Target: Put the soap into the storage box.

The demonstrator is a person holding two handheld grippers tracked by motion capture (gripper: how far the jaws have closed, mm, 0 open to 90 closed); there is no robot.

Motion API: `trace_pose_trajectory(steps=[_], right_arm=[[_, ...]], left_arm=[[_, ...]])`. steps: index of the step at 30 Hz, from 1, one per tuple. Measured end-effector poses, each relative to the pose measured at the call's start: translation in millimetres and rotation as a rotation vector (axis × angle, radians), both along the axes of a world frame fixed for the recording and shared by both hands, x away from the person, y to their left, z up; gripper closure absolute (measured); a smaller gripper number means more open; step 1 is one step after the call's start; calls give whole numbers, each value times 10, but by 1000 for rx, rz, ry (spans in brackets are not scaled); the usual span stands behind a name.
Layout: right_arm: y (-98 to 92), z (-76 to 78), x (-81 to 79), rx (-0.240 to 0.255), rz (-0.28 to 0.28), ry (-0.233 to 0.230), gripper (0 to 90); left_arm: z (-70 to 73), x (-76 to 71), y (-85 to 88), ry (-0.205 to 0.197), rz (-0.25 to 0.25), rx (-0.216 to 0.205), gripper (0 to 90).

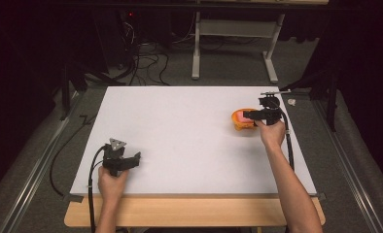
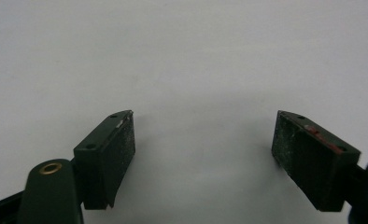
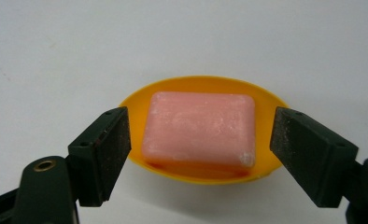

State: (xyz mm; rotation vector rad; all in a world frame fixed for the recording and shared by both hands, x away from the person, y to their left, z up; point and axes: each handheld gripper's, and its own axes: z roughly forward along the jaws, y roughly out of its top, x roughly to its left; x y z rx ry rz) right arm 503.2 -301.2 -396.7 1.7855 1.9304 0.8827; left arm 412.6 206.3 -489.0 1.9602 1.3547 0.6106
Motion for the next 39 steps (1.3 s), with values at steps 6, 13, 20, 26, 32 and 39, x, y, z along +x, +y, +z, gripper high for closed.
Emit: trace_pose_trajectory(steps=[6, 13, 20, 26, 32, 39], right_arm=[[-48, 15, -101, 14, 6, -10, 210], [-79, 70, -243, 18, 19, -55, 223], [-150, 90, -407, 19, 21, -84, 232], [-181, 104, -477, 21, 24, -99, 233], [-185, 149, -551, 16, 36, -120, 237], [-210, 155, -680, 23, 36, -151, 247]], left_arm=[[0, 0, 0, 0, 0, 1, 217], [0, -1, -2, 0, 0, 1, 217], [0, -1, -2, 0, 0, 1, 218], [1, -1, -2, -1, 0, 2, 217], [1, -2, -3, -1, 0, 2, 217], [1, -2, -3, -1, 0, 2, 217]])
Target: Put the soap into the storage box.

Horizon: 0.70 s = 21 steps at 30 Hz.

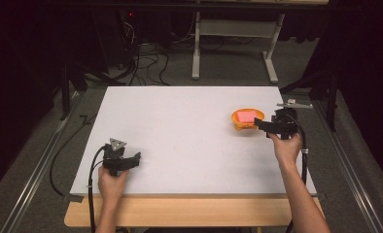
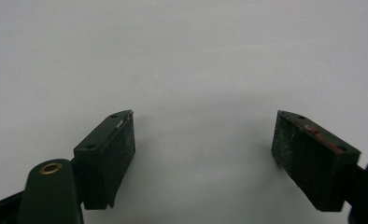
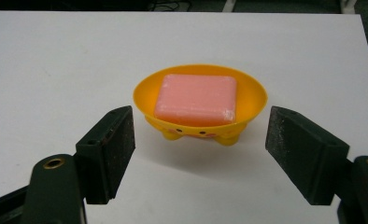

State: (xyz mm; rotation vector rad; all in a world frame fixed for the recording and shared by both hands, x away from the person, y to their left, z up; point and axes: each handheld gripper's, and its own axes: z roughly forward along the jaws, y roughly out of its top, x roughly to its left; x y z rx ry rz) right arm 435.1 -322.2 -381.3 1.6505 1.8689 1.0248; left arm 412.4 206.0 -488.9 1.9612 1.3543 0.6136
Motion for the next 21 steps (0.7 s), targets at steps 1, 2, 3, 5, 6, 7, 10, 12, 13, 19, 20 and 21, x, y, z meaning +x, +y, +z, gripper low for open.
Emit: trace_pose_trajectory(steps=[1, 2, 3, 5, 6, 7, 10, 12, 13, 19, 20, 21], right_arm=[[-4, -1, -15, 1, 3, -4, 248], [-7, 0, -30, 0, 5, -3, 247], [-13, 2, -62, -1, 6, -10, 248], [-21, 5, -91, 1, 7, -12, 248], [-21, 5, -91, 1, 7, -12, 248], [-30, 4, -125, 3, 11, -22, 248], [-37, 5, -155, 5, 11, -27, 249], [-44, 3, -179, 4, 15, -33, 249], [-46, 1, -192, 4, 14, -34, 250], [-57, -29, -286, 11, 23, -49, 256], [-57, -32, -295, 12, 21, -49, 256], [-57, -32, -295, 12, 21, -49, 256]], left_arm=[[1, -1, 0, 1, 0, 1, 217], [1, -1, 0, 1, 0, 1, 217], [1, -1, 0, 1, 0, 2, 217], [0, -1, -1, -1, 0, 1, 217], [0, -1, -1, -1, 0, 1, 217], [0, -1, 0, 0, -1, 2, 217], [0, -1, 0, 0, -1, 2, 217], [0, -1, 0, 0, -1, 2, 217], [0, -1, -1, -1, -1, 2, 217], [0, -2, -1, -1, -1, 3, 217], [0, -2, -1, -1, -1, 3, 217], [0, -2, -1, -1, -1, 3, 217]])
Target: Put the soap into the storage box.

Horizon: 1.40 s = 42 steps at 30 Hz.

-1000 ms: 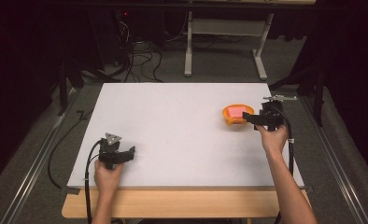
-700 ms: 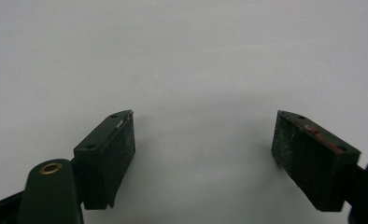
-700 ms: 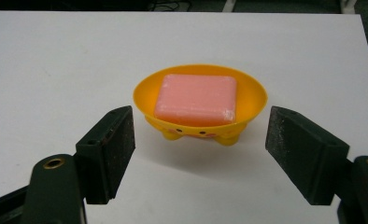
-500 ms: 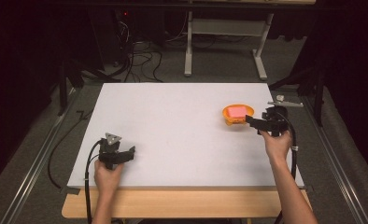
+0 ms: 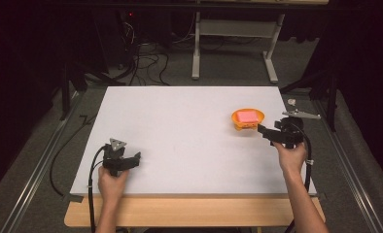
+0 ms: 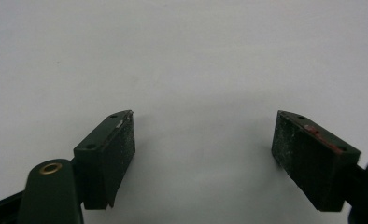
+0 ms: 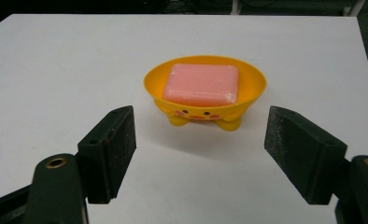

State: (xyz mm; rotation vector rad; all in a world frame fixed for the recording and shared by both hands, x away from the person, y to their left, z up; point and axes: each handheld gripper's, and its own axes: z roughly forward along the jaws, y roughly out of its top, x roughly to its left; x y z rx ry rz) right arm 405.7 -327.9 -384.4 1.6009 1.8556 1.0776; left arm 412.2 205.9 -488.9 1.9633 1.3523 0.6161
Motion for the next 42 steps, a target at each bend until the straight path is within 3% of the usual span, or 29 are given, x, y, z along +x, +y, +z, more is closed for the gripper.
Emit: trace_pose_trajectory(steps=[20, 42], right_arm=[[20, -74, -183, 20, 25, -26, 263], [108, -239, -305, 27, 57, -11, 277]], left_arm=[[0, -1, -2, -1, 1, 0, 217], [0, -1, -3, -1, 1, 0, 217]])
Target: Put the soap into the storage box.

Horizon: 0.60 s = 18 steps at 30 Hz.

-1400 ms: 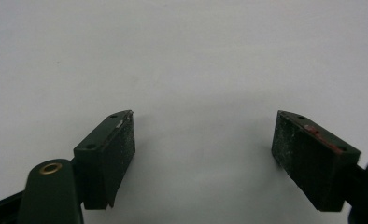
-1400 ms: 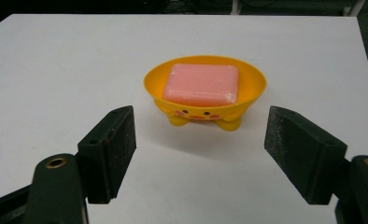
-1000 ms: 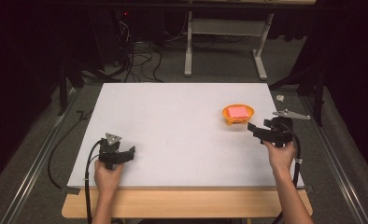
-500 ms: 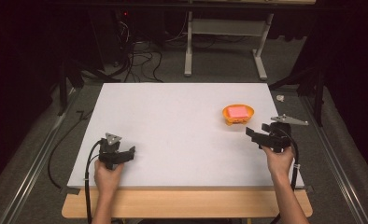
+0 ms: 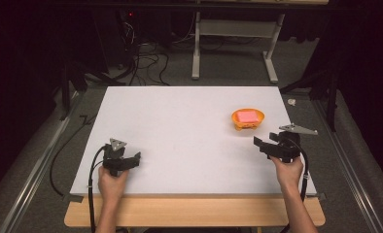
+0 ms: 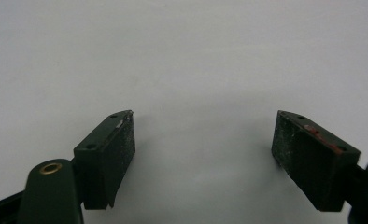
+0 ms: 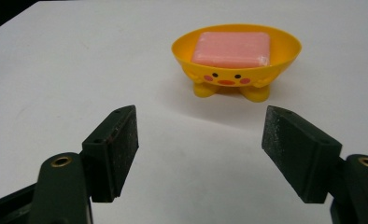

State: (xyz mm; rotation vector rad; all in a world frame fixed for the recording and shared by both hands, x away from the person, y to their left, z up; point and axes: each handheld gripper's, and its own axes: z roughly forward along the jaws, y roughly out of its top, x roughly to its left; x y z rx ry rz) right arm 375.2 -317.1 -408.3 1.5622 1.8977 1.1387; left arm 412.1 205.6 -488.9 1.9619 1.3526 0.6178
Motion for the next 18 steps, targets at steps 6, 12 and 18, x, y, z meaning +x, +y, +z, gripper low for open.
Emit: trace_pose_trajectory(steps=[6, 12, 18], right_arm=[[33, -42, -6, 0, 8, 4, 276], [70, -71, -6, -5, 18, 8, 276], [126, -106, 1, -12, 28, 17, 276]], left_arm=[[0, 0, 0, 0, 0, 0, 218], [0, 1, 0, 0, 0, -1, 218], [0, 1, 1, 1, 0, -1, 217]])
